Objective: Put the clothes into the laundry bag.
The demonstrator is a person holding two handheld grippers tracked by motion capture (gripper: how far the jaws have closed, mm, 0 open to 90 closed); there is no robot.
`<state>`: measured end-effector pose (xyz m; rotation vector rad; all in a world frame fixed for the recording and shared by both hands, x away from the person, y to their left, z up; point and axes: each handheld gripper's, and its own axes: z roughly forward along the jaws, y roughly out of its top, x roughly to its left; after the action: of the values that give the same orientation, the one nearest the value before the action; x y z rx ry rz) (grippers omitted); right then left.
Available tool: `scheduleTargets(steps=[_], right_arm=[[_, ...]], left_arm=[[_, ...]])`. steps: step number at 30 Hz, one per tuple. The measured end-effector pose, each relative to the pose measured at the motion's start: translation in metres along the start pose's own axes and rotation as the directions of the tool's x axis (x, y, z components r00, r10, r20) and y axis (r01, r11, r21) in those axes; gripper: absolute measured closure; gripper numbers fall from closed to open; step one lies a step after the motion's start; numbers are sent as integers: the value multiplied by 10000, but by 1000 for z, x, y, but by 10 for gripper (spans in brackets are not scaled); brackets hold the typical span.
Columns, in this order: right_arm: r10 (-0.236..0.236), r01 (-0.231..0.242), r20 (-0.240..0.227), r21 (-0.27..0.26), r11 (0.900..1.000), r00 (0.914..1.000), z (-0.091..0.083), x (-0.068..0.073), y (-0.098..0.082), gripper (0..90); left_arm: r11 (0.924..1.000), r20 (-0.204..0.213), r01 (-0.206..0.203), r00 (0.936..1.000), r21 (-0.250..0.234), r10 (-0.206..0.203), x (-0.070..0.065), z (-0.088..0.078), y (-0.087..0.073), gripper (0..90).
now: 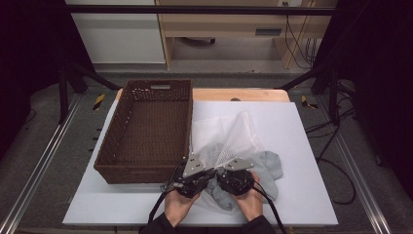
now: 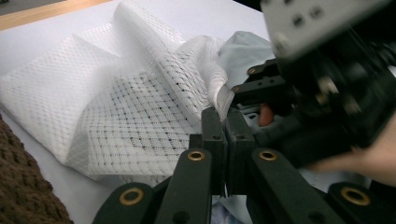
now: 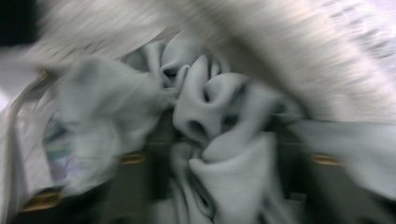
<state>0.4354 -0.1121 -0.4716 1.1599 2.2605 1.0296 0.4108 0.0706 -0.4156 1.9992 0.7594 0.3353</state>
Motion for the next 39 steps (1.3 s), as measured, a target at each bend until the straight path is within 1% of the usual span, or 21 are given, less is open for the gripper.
scheduleTargets(steps=[1, 2, 3, 5, 6, 8, 10, 12, 13, 15, 20, 25, 27, 28, 30, 32, 34, 35, 36, 38, 39], right_arm=[[234, -234, -26, -44, 9997, 9997, 0, -4, 2, 664], [234, -234, -26, -44, 9997, 9997, 0, -4, 2, 664], [387, -384, 126, -219, 9990, 9992, -1, -6, 3, 685], [669, -602, 781, -850, 9946, 9947, -4, -9, 5, 699], [920, -793, 1005, -1237, 9892, 9907, -5, -10, 7, 700], [1113, -897, 1266, -1651, 9822, 9857, -5, -11, 9, 698], [1118, -836, 1626, -1713, 9817, 9803, 1, -11, 9, 682], [1139, -952, 1560, -1226, 9879, 9812, 15, -12, 7, 625], [1010, -843, 1522, -1126, 9901, 9832, 19, -12, 6, 581], [689, -519, 1420, -1201, 9914, 9875, 16, -10, 6, 489], [524, -456, 454, -1386, 9893, 9976, -13, -10, 2, 236], [-31, 53, 148, -1519, 9884, 9999, -47, -12, -15, 165], [-212, 242, 226, -1428, 9895, 9995, -56, -21, -22, 156], [-152, 199, 368, -1313, 9911, 9992, -59, -27, -26, 144], [315, -231, 635, -1290, 9914, 9975, -60, -40, -34, 143], [654, -583, 681, -1013, 9931, 9955, -54, -53, -41, 140], [784, -725, 646, -896, 9933, 9948, -46, -59, -45, 185], [747, -700, 548, -825, 9941, 9957, -43, -60, -45, 234], [678, -638, 495, -788, 9948, 9965, -41, -60, -46, 314], [524, -512, 136, -758, 9958, 9985, -39, -60, -46, 490], [488, -476, 148, -767, 9959, 9987, -40, -59, -45, 566]], left_arm=[[10000, 32, 9, 10000, 9, -9, -1, 0, 0, 882], [10000, 32, 9, 10000, 9, -9, -1, 0, 0, 882], [10000, 70, -1, 10000, 74, 1, -1, 0, 0, 882], [9999, 129, -29, 9999, 127, 27, -2, 1, -1, 882], [9999, 164, -6, 9999, 140, 4, -3, 2, -1, 882], [9998, 212, -11, 9998, 209, 6, -3, 4, -1, 882], [9995, 181, -36, 9998, 310, 31, -4, 6, -2, 881], [9992, 100, -34, 9999, 403, 30, -3, 9, -4, 882], [9991, 102, 16, 9999, 435, -20, -1, 10, -5, 882], [9989, 101, 113, 9999, 447, -118, 2, 11, -7, 882], [9996, -70, 167, 9998, 246, -165, 6, 9, -7, 881], [9996, -157, 28, 9999, 269, -24, 4, 10, -7, 879], [9995, -167, -45, 9998, 322, 51, 4, 11, -8, 879], [9994, -175, -92, 9998, 343, 98, 4, 11, -8, 879], [9990, -219, -171, 9996, 407, 180, 3, 12, -9, 880], [9988, -208, -164, 9996, 462, 174, 3, 14, -9, 879], [9982, -238, -223, 9994, 548, 237, 3, 15, -10, 879], [9981, -242, -234, 9994, 574, 248, 4, 15, -10, 878], [9980, -237, -225, 9994, 599, 239, 4, 16, -10, 878], [9979, -257, -172, 9995, 618, 188, 4, 16, -11, 877], [9979, -242, -150, 9996, 629, 165, 4, 16, -11, 877]])
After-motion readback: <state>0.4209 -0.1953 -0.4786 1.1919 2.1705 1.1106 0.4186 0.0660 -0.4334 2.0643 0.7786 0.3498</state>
